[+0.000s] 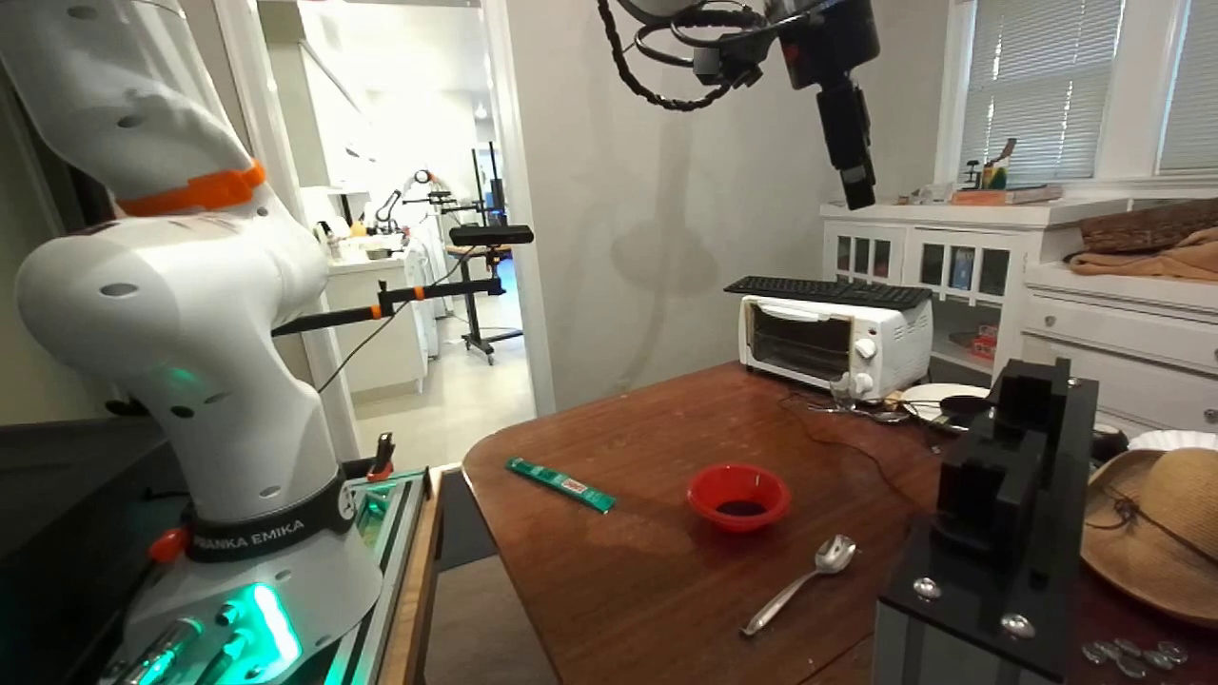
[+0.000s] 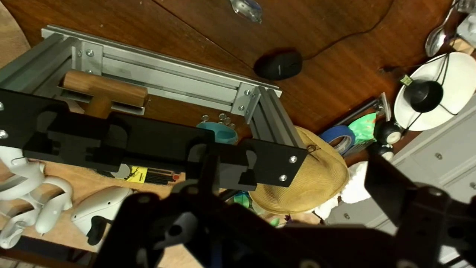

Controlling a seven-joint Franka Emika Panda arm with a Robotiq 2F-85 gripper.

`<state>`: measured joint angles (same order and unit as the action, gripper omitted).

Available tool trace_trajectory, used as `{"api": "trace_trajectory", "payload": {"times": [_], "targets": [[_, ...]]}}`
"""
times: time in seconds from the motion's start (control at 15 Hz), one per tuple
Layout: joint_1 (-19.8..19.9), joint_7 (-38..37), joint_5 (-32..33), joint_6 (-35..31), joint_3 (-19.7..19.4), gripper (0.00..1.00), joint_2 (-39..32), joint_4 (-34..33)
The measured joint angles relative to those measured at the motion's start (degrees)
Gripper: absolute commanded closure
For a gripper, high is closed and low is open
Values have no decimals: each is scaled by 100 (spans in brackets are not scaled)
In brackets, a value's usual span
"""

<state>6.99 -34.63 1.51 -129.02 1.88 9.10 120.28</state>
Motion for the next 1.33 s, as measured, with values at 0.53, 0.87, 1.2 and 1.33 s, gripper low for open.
{"api": "trace_trajectory", "payload": {"times": [0.53, 0.87, 1.2, 1.33], "targets": [[-14, 199, -259, 0, -300, 0, -804, -604], [-14, 558, -436, 7, -486, 0, -1195, -877], [-11, 765, -523, 0, -664, 0, -1510, -1099], [-10, 706, -523, -6, -734, 0, -1605, -1173]]}}
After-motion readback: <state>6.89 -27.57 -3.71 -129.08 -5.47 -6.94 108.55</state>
